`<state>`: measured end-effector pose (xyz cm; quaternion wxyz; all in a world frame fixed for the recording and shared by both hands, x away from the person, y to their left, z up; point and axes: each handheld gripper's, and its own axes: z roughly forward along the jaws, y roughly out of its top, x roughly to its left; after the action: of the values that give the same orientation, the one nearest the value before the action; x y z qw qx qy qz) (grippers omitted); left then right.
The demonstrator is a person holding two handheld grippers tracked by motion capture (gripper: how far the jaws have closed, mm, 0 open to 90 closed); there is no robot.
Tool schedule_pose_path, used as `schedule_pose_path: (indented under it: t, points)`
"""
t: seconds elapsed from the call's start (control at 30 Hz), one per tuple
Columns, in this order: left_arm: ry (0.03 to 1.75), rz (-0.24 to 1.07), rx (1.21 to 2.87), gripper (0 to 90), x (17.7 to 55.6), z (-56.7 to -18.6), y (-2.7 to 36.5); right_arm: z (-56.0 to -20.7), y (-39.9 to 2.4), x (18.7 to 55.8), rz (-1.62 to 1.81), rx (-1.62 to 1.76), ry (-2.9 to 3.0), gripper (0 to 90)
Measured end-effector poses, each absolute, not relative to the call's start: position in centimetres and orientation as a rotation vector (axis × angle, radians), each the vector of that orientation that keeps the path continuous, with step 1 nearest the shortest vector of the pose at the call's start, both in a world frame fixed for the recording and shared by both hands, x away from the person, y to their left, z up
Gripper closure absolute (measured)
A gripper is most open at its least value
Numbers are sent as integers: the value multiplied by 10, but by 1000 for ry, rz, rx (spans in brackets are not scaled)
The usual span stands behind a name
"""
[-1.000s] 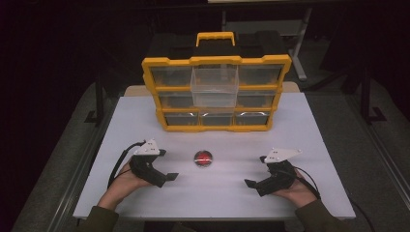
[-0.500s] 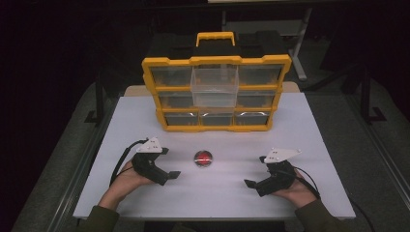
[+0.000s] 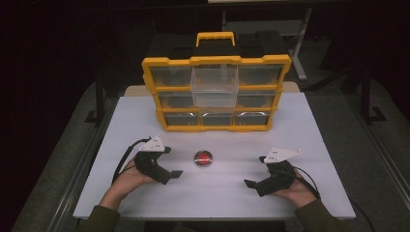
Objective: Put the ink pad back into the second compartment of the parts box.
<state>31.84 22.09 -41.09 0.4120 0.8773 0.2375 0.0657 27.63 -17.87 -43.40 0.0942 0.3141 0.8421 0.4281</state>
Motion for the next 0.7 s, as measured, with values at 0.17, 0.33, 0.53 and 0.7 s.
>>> schedule_pose_path:
  t: [0.17, 0.33, 0.53, 0.7]
  points:
    - [589, 160, 2206, 0, 321, -409, 218, -434, -179, 276, 1269, 930, 2498, 0]
    - [579, 154, 2213, 0, 323, -409, 214, -434, -179, 277, 1268, 931, 2498, 0]
    - [568, 153, 2213, 0, 325, -407, 210, -434, -179, 276, 1267, 930, 2498, 0]
    - [558, 148, 2217, 0, 328, -406, 207, -434, -179, 277, 1268, 930, 2496, 0]
